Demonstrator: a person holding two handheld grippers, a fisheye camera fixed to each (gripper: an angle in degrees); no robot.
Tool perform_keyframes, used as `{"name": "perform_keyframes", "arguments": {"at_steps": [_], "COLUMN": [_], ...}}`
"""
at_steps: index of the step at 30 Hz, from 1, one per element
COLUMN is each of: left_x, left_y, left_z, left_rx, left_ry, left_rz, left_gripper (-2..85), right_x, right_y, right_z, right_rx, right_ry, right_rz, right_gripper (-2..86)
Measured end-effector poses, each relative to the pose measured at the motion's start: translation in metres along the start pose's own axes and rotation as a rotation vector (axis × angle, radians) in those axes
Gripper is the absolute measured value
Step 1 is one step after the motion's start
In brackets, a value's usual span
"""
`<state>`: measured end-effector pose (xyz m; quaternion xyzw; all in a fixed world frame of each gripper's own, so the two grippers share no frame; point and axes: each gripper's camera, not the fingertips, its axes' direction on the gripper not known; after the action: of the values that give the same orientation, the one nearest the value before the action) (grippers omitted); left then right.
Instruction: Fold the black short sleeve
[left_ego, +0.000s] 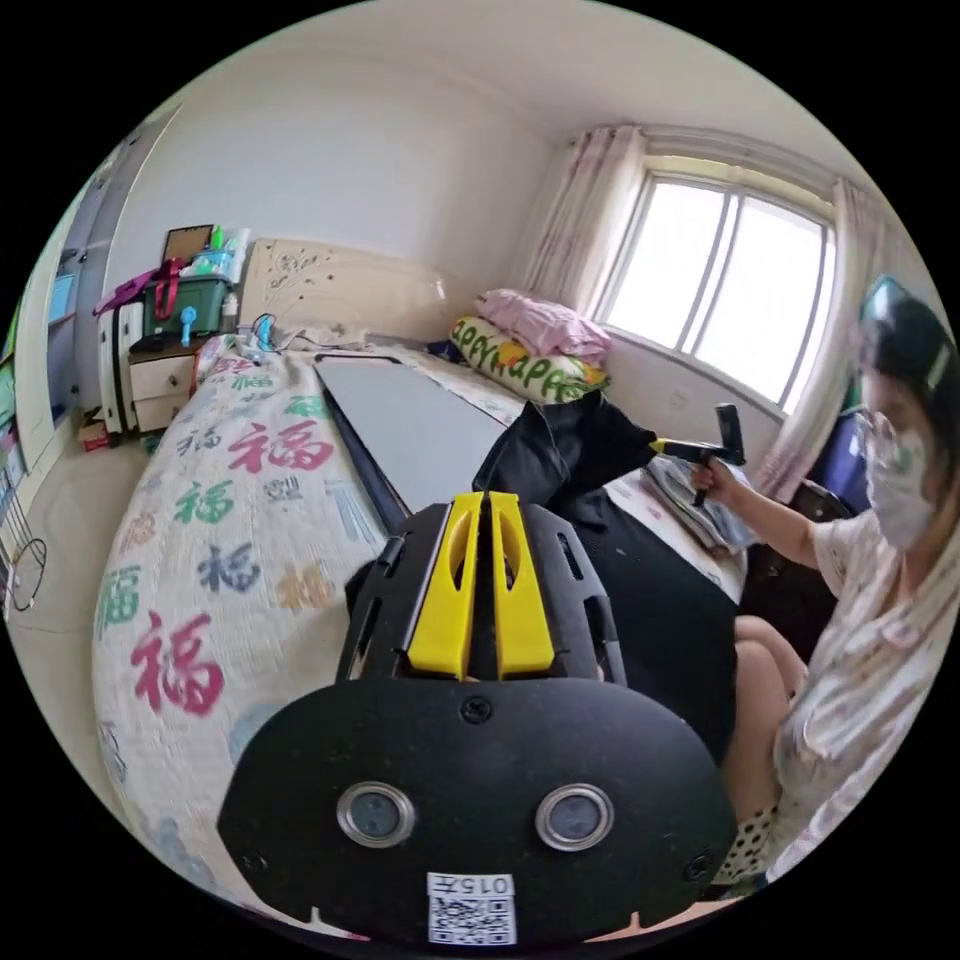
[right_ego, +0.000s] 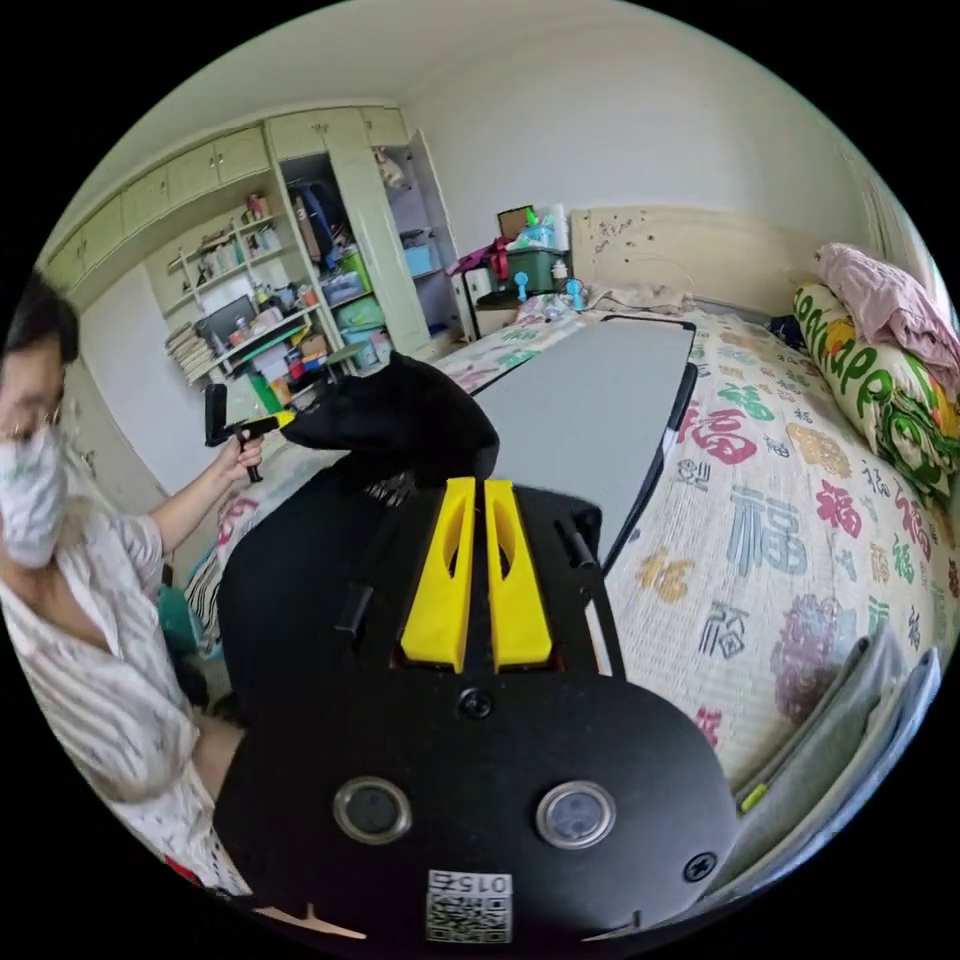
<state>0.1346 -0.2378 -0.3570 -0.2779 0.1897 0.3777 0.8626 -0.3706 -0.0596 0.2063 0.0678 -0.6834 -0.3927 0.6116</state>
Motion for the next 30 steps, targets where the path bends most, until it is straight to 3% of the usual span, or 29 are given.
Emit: {"name": "perform_keyframes", "arguments": {"at_steps": [3, 6, 9, 14, 18, 23, 26, 30], "left_x": [0.04, 0.062, 0.086, 0.115, 0.112, 0.127, 0.137, 0.127], "left_y": [0.108, 0.193, 0.227, 0.232, 0.262, 0.269, 0.249, 0.234], "left_z": [-0.035, -0.055, -0.077, -0.105, -0.093, -0.122, -0.1, -0.02], "left_rx": [-0.098, -0.103, -0.04, 0.005, -0.162, -0.036, -0.078, -0.126], "left_ry": [0.013, 0.064, 0.03, -0.008, -0.049, -0.081, -0.176, -0.055], "left_rz": [-0.026, -0.123, -0.128, -0.066, -0.163, -0.213, -0.227, -0.312], "left_gripper": [0.7, 0.7, 0.7, 1.1, 2.2, 5.7, 8.4, 11.1], "right_x": [-0.05, -0.08, -0.103, -0.116, -0.119, -0.114, -0.125, -0.141], "right_y": [0.111, 0.208, 0.259, 0.28, 0.307, 0.325, 0.316, 0.297], "right_z": [-0.055, -0.079, -0.1, -0.164, -0.171, -0.217, -0.235, -0.201], "right_rx": [-0.117, -0.228, -0.239, -0.159, -0.343, -0.244, -0.157, -0.201], "right_ry": [-0.054, -0.149, -0.103, -0.137, -0.097, -0.115, -0.101, -0.139], "right_rz": [-0.084, -0.04, -0.026, -0.02, -0.001, 0.079, 0.069, 0.053], "right_gripper": [0.1, 0.1, 0.1, 0.3, 1.0, 1.4, 1.8, 3.1]}}
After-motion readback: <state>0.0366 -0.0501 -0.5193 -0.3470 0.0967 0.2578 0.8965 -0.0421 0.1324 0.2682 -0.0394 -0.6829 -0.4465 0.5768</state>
